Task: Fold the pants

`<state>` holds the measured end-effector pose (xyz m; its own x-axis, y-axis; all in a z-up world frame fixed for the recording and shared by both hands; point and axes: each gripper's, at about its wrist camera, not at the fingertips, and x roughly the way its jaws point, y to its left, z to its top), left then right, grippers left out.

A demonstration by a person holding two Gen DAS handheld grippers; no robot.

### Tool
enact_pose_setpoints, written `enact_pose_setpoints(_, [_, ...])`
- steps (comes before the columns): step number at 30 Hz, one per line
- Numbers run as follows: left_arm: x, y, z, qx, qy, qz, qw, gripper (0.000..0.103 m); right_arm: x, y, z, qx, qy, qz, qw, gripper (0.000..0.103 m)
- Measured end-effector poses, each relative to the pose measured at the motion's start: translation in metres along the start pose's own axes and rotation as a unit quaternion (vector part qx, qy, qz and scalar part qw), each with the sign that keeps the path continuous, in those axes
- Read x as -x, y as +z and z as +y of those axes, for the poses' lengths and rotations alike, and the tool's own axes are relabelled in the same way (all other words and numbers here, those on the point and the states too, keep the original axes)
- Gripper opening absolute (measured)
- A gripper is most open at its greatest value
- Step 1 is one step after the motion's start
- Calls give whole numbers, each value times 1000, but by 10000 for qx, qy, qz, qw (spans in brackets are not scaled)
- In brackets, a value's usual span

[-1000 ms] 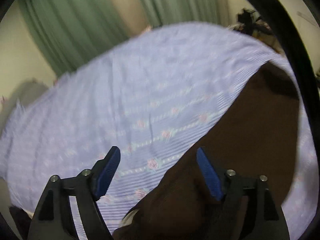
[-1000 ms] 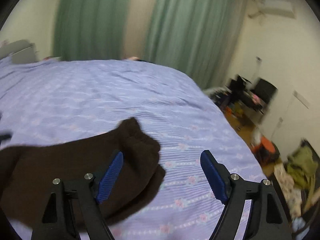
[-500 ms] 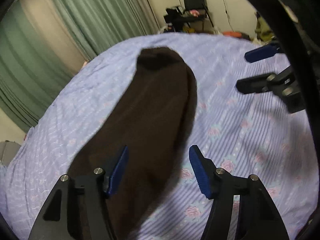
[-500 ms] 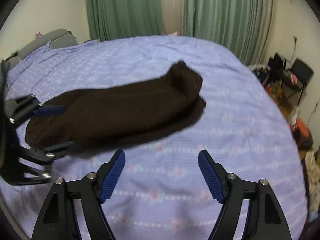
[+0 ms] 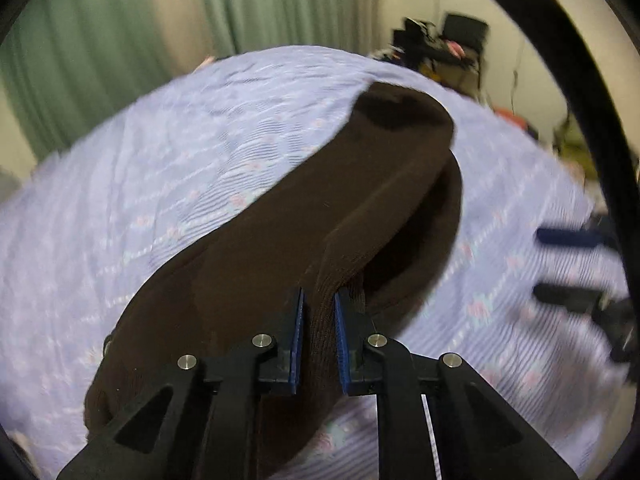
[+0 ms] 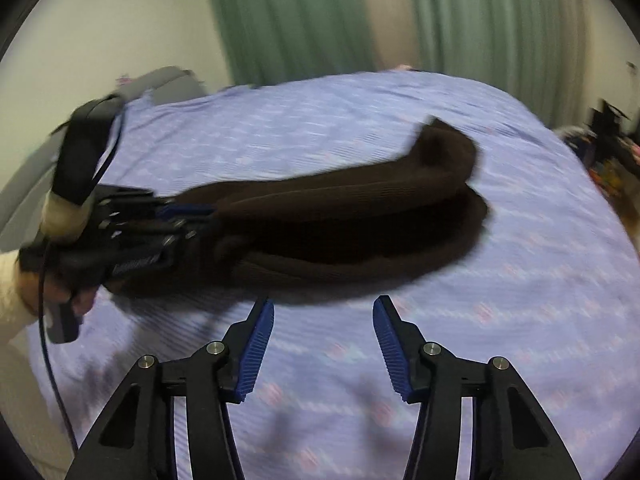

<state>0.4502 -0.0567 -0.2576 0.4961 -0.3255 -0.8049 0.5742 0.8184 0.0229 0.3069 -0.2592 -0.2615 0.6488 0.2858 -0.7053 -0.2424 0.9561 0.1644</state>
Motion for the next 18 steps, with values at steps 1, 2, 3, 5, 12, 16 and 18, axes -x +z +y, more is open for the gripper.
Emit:
enact_pose_setpoints(1, [-1,3,11,163,-70,6,9998,17,-6,6,5,84,166,-23,9998,52])
enact_pose_setpoints(2, [-1,4,15,227,-104,28,9997,17,-17,15,11,201,404,-8,9990,52])
enact_pose_setpoints(3, [-1,5,19,276,-103,53,9996,17,-25,21,16,263,506,20,9984,52])
enact_pose_setpoints(5, [6,1,21,281,-82,36,9996,17,-46,34,26,452,820,150,9955,52])
enact_pose_setpoints(12, [17,-10,46,639,90,-160,9978,16,-99,66,45,819,1442,686,9838,54])
enact_pose_setpoints(16, [27,-14,56,773,488,-358,9952,2,-122,76,45,669,1889,1017,9744,54])
enact_pose_setpoints(18, [23,-16,61,941,358,-306,9944,2,-134,79,46,585,2221,1226,9655,55])
